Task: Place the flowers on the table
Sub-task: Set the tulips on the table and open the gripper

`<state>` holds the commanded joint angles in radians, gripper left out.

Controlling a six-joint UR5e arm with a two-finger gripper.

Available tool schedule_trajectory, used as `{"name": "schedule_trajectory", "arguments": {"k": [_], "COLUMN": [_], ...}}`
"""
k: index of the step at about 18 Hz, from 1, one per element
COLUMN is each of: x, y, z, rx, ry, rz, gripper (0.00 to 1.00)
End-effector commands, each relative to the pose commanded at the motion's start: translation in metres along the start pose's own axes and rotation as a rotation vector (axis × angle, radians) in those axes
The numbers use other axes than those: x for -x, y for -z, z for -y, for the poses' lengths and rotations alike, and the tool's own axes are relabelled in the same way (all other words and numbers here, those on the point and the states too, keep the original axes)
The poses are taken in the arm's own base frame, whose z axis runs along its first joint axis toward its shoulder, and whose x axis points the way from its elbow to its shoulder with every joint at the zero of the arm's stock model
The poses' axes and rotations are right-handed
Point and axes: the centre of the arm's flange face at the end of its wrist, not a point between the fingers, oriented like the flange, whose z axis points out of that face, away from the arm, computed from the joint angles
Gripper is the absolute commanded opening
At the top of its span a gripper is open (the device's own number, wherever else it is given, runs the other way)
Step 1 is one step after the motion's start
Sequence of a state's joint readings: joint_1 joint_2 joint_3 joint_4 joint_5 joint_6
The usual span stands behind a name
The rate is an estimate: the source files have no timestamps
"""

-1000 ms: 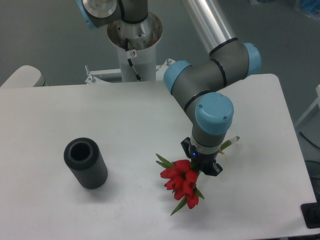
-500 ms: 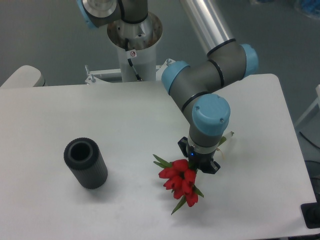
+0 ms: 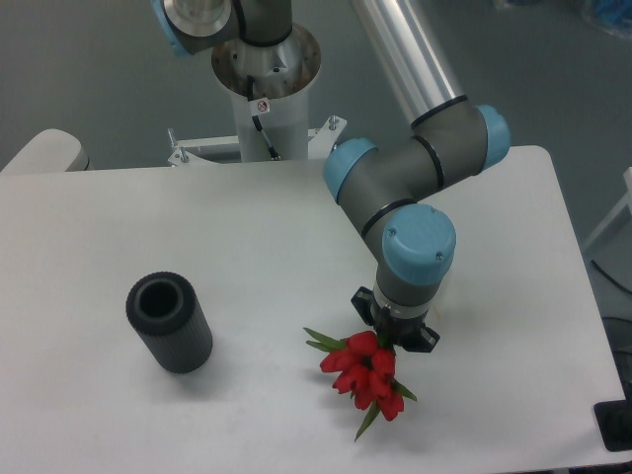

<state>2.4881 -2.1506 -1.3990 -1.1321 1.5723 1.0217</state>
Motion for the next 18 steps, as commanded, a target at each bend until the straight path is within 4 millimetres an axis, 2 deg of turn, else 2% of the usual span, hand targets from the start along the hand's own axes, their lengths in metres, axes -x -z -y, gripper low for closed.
{"name": "schedule_trajectory", "arguments": {"k": [2, 8, 11, 12, 13, 14, 15, 18], "x": [0.004, 0.009, 0.009, 0.011, 0.011, 0.011, 0.011, 0.010], "y": [-0.007, -0.007, -0.006, -0.007, -0.006, -0.008, -0.008, -0.010], "z": [-0.004, -0.011, -0.012, -0.016, -0.018, -0.020, -0.022, -0.024], "rx": [0.052, 0.063, 0.060, 0.061, 0.061, 0.063, 0.063, 0.068], "ry": [0.004, -0.002, -0.005, -0.005, -0.009, -0.014, -0.011, -0.007], "rz": [0.021, 0.032, 0.032, 0.030, 0.031, 0.027, 0.027, 0.023], "gripper": [0.10, 0.16, 0.27, 0.33, 0.45, 0.61, 1.00, 1.00]}}
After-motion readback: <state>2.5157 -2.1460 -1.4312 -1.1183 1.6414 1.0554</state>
